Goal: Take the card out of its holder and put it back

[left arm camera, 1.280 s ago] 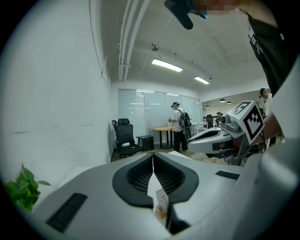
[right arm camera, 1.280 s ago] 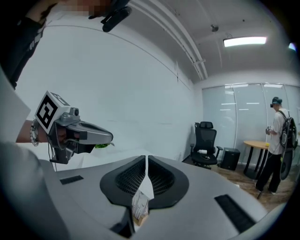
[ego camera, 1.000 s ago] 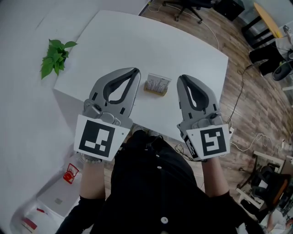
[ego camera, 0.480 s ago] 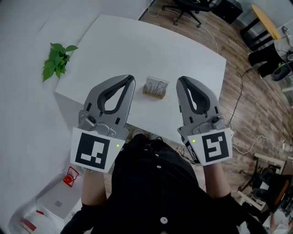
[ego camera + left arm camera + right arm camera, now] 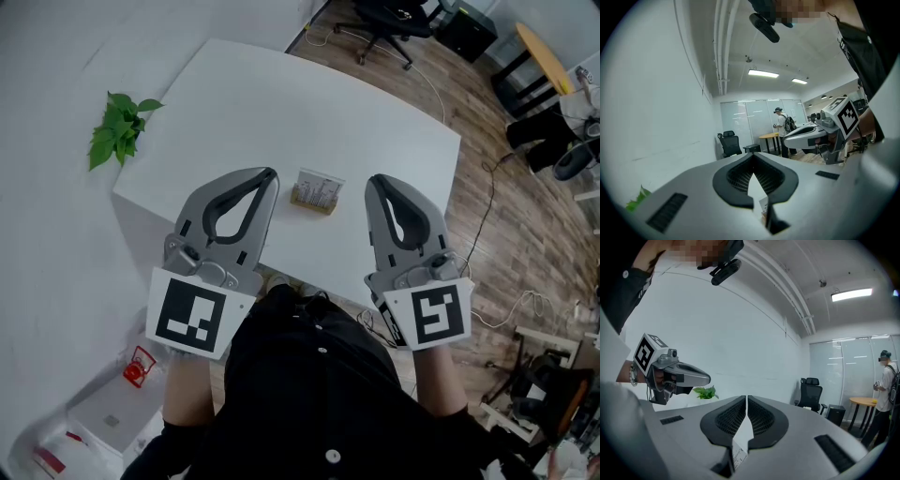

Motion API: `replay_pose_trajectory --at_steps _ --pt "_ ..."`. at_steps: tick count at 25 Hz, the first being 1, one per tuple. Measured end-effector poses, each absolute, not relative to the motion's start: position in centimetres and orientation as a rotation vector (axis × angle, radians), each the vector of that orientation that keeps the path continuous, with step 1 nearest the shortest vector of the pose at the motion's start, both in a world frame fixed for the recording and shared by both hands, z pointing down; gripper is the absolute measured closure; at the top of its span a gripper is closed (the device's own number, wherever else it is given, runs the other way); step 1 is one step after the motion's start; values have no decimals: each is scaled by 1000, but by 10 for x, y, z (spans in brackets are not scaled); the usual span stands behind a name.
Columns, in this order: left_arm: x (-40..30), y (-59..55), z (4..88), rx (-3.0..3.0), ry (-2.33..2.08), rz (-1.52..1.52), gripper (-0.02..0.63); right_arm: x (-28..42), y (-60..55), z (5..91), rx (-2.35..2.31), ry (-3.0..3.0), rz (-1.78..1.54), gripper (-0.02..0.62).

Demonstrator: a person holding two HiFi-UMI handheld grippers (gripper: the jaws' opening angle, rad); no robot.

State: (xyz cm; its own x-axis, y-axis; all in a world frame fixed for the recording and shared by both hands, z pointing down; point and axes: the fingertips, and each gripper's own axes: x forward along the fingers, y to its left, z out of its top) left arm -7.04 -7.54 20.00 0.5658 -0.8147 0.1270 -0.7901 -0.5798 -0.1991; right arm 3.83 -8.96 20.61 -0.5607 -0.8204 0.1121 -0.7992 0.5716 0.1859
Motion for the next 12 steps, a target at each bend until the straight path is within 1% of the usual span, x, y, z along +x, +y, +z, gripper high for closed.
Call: replay_pose_trajectory --at_steps 12 --pt "-70 -76 202 -2718 1373 -279 592 35 -91 207 1354 -2602 -178 548"
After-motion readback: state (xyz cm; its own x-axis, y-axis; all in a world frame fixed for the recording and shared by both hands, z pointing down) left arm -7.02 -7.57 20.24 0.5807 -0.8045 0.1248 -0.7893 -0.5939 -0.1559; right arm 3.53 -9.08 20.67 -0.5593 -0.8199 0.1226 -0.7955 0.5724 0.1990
